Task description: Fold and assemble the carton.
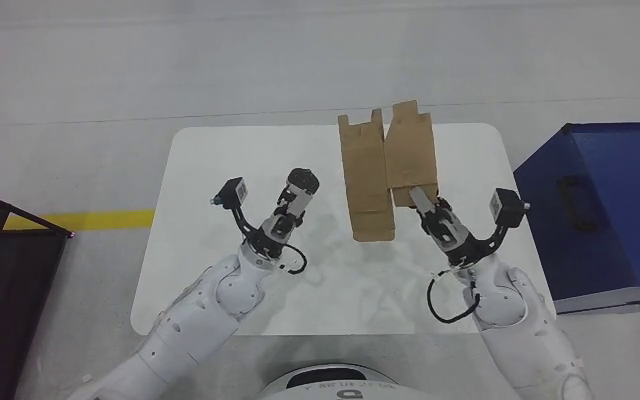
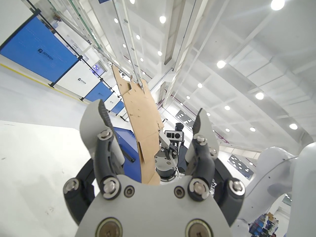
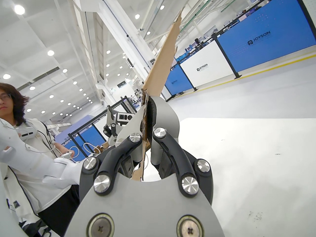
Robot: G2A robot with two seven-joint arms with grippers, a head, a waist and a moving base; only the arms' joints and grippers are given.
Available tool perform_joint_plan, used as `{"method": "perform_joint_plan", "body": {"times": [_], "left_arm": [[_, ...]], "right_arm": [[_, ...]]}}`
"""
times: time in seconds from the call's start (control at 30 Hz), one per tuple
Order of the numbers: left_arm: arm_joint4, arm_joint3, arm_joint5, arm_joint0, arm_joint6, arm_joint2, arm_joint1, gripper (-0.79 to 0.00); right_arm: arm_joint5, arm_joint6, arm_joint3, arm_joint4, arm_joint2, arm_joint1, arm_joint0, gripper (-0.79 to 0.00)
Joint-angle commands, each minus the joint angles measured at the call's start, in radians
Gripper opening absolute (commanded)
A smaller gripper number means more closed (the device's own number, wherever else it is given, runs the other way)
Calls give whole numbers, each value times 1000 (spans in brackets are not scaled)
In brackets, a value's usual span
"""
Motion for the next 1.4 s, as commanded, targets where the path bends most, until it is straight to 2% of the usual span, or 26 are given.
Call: {"method": "perform_joint_plan", "body": {"times": [0.0,0.27,0.37,0.5,0.63,0.83,1.07,1.37], "left_arm": [[-8,5,17,-1,-16,7,-8,0],[-51,15,22,-32,-124,58,-44,0],[-48,9,20,-34,-122,57,-55,0],[-25,-2,9,-25,-125,42,-62,0],[0,-15,-2,-8,-143,21,-64,0],[28,-33,-10,18,-180,4,-68,0],[34,-31,-17,37,-200,-22,-73,0],[37,-26,-66,74,-205,-88,-72,0]], "right_arm": [[6,-11,-11,-45,-11,-3,-1,-785],[11,-73,-64,-215,-25,-11,-14,-785],[37,-109,-77,-381,-5,-12,-10,-785],[135,-222,-94,-720,-3,-14,-27,-785],[236,-315,-86,-907,-25,-16,-35,-785],[316,-362,-65,-1042,-65,-19,-25,-785],[360,-390,-53,-1062,-87,-22,-18,-785],[252,-425,-43,-838,-82,-24,-15,-785]]}}
